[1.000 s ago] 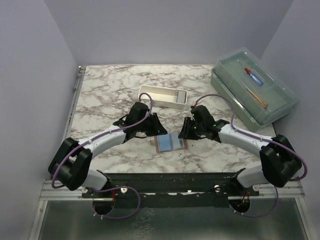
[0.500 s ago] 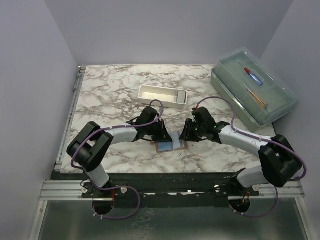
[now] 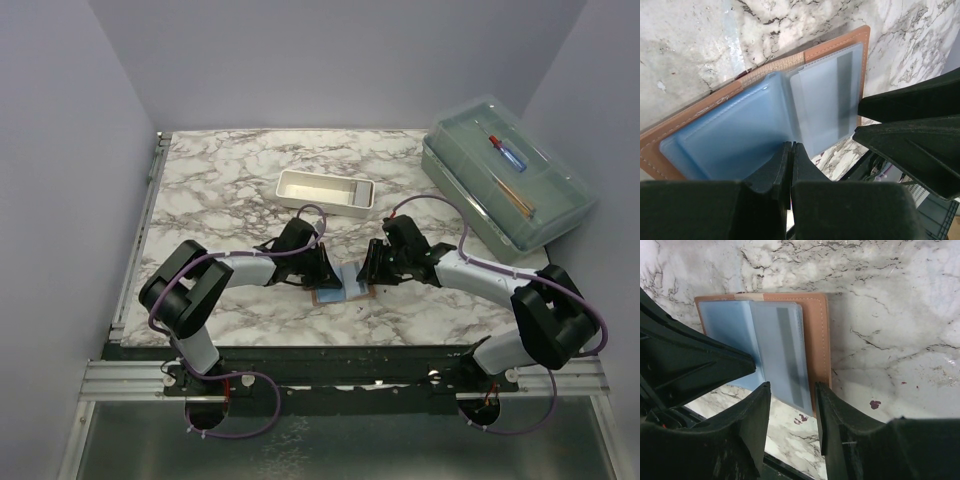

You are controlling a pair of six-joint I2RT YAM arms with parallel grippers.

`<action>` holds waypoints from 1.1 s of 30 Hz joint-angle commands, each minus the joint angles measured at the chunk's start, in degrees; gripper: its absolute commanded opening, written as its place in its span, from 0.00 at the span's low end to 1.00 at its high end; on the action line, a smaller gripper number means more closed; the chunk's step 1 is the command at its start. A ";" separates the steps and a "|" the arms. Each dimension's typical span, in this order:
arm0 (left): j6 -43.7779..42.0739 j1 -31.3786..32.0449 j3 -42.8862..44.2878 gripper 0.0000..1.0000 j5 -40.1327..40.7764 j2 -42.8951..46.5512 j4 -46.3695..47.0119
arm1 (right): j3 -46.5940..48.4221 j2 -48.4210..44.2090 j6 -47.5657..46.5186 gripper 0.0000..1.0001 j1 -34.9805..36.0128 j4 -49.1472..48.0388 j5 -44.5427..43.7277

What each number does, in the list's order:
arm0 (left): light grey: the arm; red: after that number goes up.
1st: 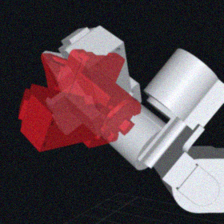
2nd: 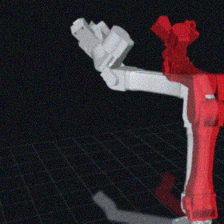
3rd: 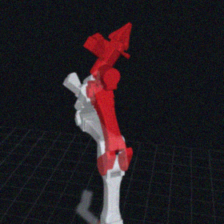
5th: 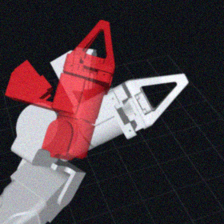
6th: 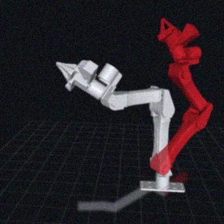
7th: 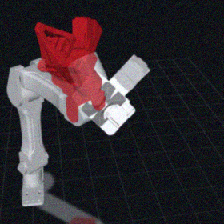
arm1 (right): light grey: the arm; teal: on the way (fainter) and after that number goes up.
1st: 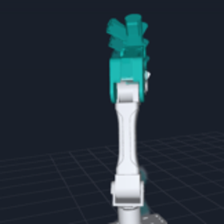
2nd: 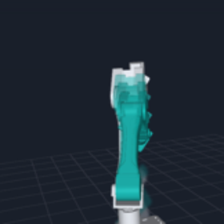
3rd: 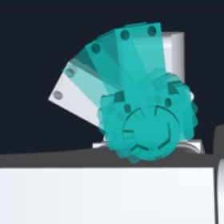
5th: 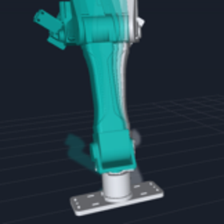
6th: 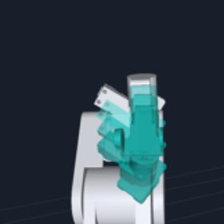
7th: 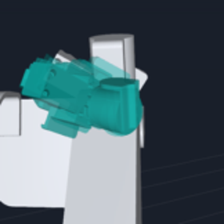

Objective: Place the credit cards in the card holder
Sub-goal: Pick up the credit card from the storage box.

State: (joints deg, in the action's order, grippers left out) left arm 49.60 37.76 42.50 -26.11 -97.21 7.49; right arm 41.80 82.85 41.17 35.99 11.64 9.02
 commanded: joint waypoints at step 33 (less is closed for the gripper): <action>0.22 0.23 -2.12 0.00 2.03 -1.00 1.08 | -0.68 -3.20 0.95 0.37 -0.02 -5.17 8.17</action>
State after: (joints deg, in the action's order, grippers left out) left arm 50.13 37.74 41.65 -25.91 -97.21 8.95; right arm 41.17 80.20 41.98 35.99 8.97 14.26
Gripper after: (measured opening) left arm 0.025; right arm 0.371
